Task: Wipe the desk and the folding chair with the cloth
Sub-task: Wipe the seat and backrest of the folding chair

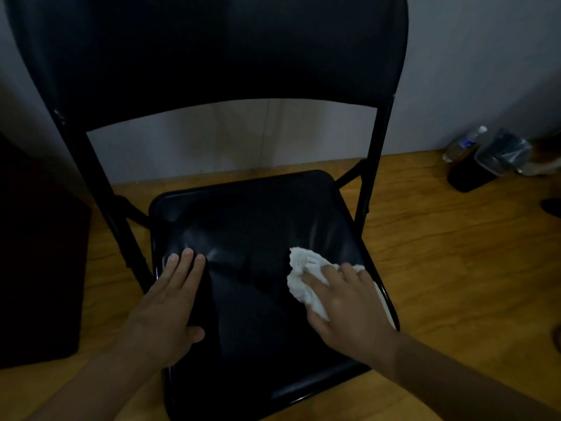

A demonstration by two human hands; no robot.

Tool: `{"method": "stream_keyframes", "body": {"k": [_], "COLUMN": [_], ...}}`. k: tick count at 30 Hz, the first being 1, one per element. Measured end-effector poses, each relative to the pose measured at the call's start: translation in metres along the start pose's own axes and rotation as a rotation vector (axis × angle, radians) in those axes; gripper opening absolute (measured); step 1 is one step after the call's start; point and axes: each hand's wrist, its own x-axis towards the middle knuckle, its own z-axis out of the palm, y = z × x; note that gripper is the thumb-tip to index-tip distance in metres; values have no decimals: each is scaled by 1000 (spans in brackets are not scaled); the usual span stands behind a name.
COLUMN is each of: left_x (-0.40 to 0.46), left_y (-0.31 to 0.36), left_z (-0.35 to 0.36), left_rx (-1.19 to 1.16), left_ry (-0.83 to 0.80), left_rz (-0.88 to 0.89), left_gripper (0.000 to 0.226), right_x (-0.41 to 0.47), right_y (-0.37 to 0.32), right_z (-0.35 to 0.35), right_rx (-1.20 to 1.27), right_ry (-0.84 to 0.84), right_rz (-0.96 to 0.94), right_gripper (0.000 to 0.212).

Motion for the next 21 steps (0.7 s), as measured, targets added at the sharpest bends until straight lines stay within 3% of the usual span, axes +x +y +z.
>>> {"method": "stream_keyframes", "body": {"k": [6,11,21], "left_x": [1,1,3], "left_y": [1,0,2], "left_z": [1,-1,1], "left_rx": [-5,9,44], "left_ry": [-11,-31,-23], "left_rz": [-1,-9,-17], "left_gripper": [123,124,126], "right_x": [65,125,-25], "right_y": [10,18,-29], "right_z": [-6,-16,-9], "right_rx": [-164,-132,21], "right_ry": [-9,-51,-140], "right_rz": [94,162,13], "right_gripper": [69,55,67]}}
